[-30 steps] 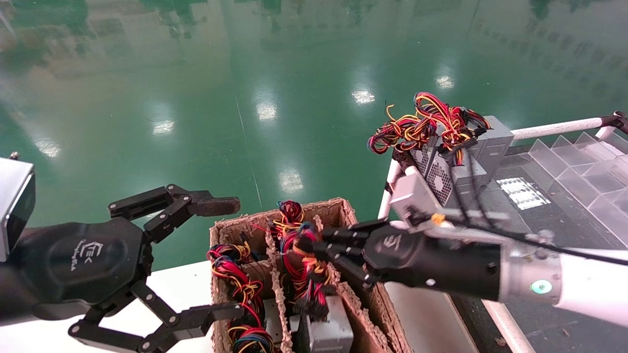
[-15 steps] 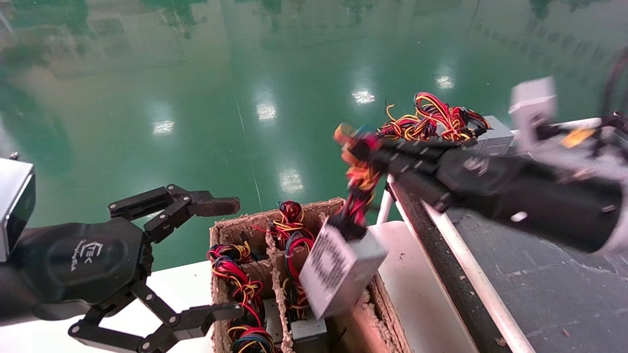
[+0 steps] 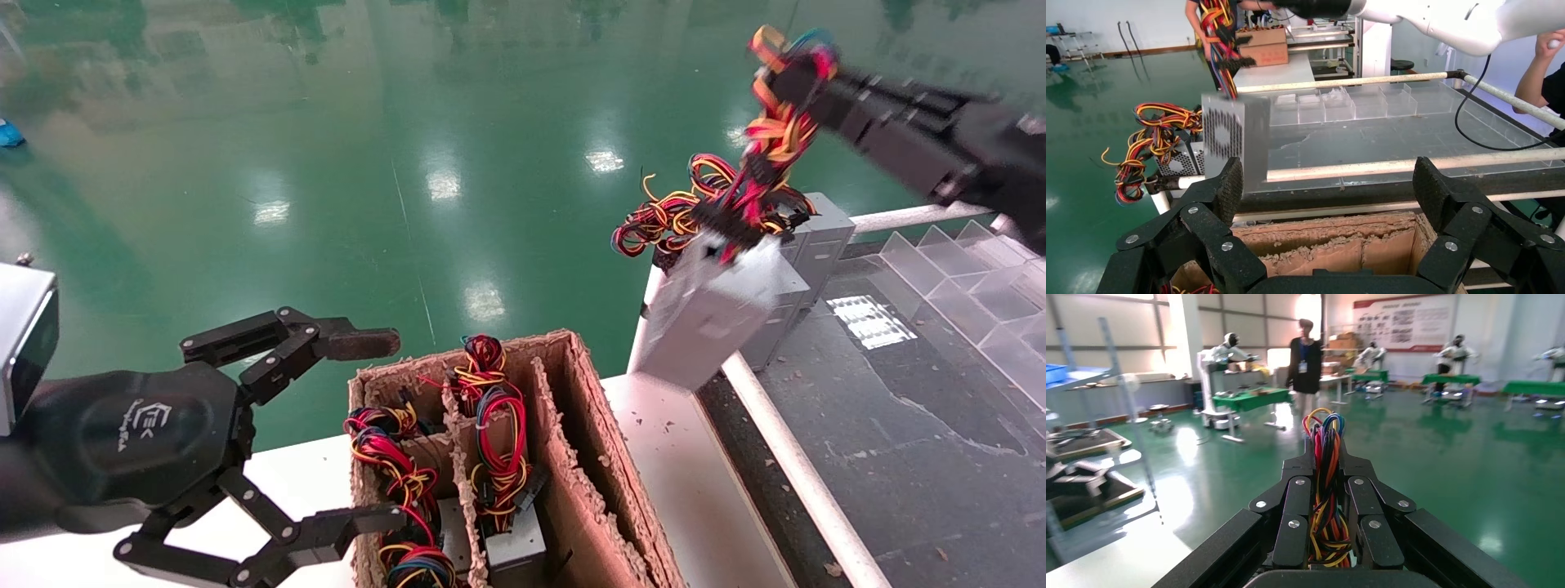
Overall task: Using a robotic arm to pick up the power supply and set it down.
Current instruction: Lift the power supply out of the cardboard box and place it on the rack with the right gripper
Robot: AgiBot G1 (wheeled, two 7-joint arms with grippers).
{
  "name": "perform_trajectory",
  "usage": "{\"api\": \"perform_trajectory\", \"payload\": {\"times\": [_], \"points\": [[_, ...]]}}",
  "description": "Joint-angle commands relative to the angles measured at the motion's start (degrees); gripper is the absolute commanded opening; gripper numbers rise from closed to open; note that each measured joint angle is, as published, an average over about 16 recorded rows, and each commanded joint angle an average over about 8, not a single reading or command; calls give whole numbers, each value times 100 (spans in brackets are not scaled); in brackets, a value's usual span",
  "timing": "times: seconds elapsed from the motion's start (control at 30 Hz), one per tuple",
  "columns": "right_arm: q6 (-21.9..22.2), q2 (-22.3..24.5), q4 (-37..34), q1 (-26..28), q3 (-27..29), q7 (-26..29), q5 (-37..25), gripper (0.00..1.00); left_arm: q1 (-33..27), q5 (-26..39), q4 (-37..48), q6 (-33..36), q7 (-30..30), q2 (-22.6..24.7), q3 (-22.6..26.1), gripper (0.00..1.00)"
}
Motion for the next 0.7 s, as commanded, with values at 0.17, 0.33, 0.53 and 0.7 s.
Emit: {"api": "perform_trajectory", "payload": {"times": [0.17,0.33,0.53,0.7], "points": [[-159,170,-574,360,20,-170,-119,0,0,0,0,0,0,0,0,100],[-384,284,-1130,620,-26,-380,-272,0,0,0,0,0,0,0,1,100],[-947,330,-1839,908,-151,-484,-388,0,0,-1,0,0,1,0,1,100],[-1358,351,-2438,1187,-303,-623,-560,0,0,-1,0,-1,1,-1,1,100]]}}
